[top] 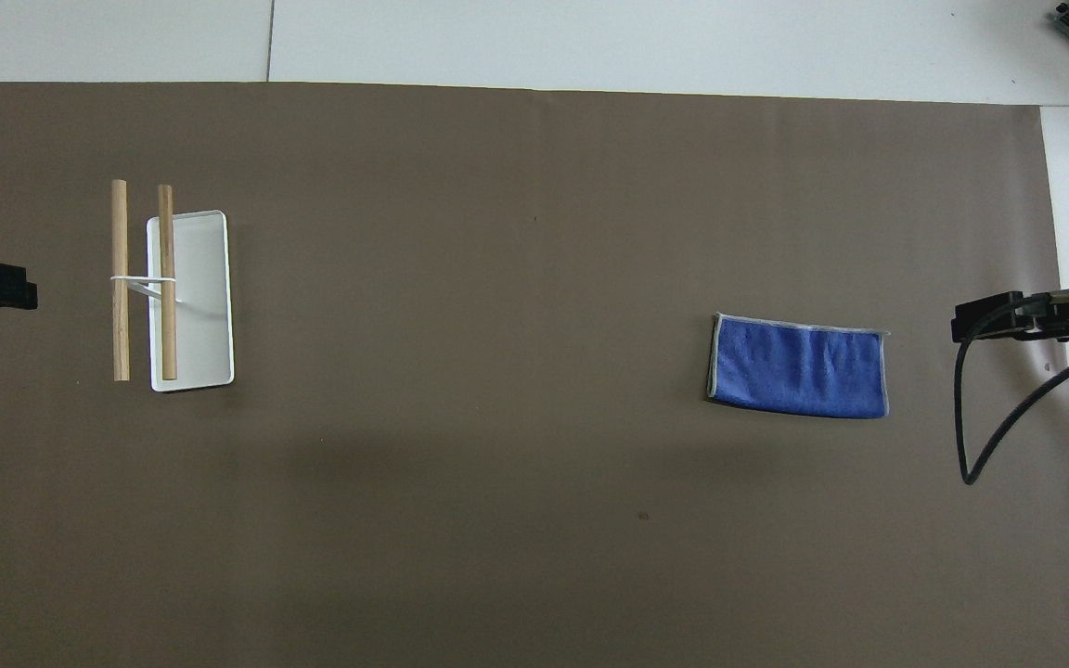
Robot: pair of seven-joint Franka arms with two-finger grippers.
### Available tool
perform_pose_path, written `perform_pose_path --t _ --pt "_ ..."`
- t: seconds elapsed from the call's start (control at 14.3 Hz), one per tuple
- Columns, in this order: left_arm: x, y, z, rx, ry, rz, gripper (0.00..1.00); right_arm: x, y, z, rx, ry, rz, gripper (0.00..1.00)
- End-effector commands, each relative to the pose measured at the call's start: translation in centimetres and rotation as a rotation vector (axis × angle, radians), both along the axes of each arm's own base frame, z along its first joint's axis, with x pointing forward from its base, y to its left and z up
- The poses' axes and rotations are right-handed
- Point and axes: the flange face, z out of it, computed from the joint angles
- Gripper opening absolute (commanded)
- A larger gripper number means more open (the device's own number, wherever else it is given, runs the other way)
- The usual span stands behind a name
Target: Right arm passes towel to left arm to hang
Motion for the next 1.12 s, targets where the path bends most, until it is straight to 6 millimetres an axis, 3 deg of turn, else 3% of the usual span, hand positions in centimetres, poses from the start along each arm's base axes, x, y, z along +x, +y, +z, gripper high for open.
perform_pose_path --t 0.0,0.28,0.7,0.84,1.05 --pt "-0.7 0.1 0.3 -0.006 0.006 -0.004 1.00 -0.9 0.2 -0.9 0.026 -0.012 -0.005 1.00" --pt "-0.7 0.1 0.3 -0.006 0.006 -0.004 1.00 0.2 0.4 -5.7 0.025 -0.019 0.003 1.00" --pt "-0.7 0.1 0.3 -0.006 0.006 -0.004 1.00 2.8 1.7 -18.5 0.045 -0.059 0.005 1.00" --pt "-0.7 0.1 0.3 -0.006 0.006 -0.004 1.00 2.2 3.0 -22.7 0.044 -0.085 0.016 1.00" --pt "-0.7 0.1 0.3 -0.006 0.006 -0.004 1.00 0.3 2.7 -27.2 0.038 -0.125 0.019 1.00"
